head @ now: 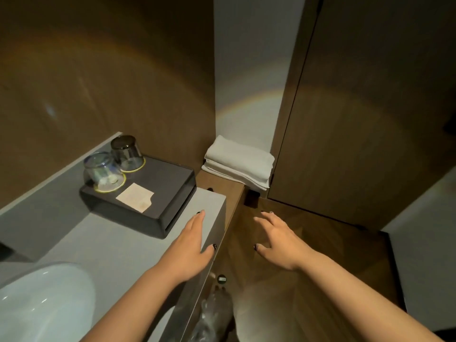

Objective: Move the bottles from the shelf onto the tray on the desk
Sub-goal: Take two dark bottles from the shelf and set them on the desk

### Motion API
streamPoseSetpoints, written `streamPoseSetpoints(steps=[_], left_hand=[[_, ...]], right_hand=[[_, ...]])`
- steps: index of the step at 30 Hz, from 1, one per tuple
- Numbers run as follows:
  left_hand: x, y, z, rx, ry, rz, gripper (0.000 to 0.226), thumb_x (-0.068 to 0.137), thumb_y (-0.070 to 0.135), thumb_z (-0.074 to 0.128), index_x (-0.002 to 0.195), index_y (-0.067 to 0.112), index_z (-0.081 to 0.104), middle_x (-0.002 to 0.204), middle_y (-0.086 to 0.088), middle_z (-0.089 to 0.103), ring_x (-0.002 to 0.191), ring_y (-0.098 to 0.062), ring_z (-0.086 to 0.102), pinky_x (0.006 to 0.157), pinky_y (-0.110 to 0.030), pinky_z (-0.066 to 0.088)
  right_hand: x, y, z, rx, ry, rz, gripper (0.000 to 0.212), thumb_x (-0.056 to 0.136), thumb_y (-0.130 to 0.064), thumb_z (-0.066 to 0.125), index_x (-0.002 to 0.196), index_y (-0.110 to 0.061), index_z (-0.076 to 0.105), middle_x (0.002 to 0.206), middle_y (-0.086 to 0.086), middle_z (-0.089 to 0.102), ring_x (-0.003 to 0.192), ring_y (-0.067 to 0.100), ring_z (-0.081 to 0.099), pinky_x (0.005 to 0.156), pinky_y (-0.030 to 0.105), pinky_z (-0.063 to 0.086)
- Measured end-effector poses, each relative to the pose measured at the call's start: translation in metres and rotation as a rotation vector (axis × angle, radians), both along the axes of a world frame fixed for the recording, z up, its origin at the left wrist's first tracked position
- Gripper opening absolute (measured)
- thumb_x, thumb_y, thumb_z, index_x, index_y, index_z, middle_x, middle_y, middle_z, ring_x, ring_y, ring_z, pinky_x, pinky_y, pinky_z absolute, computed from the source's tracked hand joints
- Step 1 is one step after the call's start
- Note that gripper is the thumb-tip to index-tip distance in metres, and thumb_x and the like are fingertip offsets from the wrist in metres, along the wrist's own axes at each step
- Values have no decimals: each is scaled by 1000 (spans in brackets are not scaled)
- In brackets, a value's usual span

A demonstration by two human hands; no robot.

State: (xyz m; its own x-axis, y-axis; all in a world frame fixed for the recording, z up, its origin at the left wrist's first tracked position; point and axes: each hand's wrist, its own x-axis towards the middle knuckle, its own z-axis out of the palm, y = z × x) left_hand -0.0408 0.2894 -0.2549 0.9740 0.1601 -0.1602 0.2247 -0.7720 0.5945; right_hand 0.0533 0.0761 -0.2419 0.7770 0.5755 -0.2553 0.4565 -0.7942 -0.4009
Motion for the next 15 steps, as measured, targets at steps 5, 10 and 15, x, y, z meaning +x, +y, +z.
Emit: streamPoseSetpoints(steps=[5, 10, 15], left_hand=[[69, -12, -8, -53, 13, 55, 86, 93, 33, 57, 153, 25, -5, 162, 4, 6, 147, -14, 13, 115, -30, 18], [137, -32, -21, -75, -5, 177, 85, 92, 30, 59, 153, 28, 0, 161, 6, 7, 147, -14, 14, 113, -28, 16], [187, -49, -33, -75, 26, 393, 82, 91, 28, 61, 154, 23, 8, 161, 2, 11, 147, -14, 12, 117, -32, 13]], right_hand=[[72, -16, -10, 19, 84, -10, 71, 93, -34, 56, 152, -23, 20, 162, 1, 9, 150, 20, -1, 121, 37, 10], [157, -25, -11, 6, 148, 106, 71, 94, -35, 56, 153, -21, 19, 162, 3, 7, 150, 21, 0, 119, 33, 10], [238, -26, -2, 5, 170, 272, 70, 94, -34, 55, 153, -20, 20, 162, 2, 7, 149, 20, 3, 120, 36, 14]])
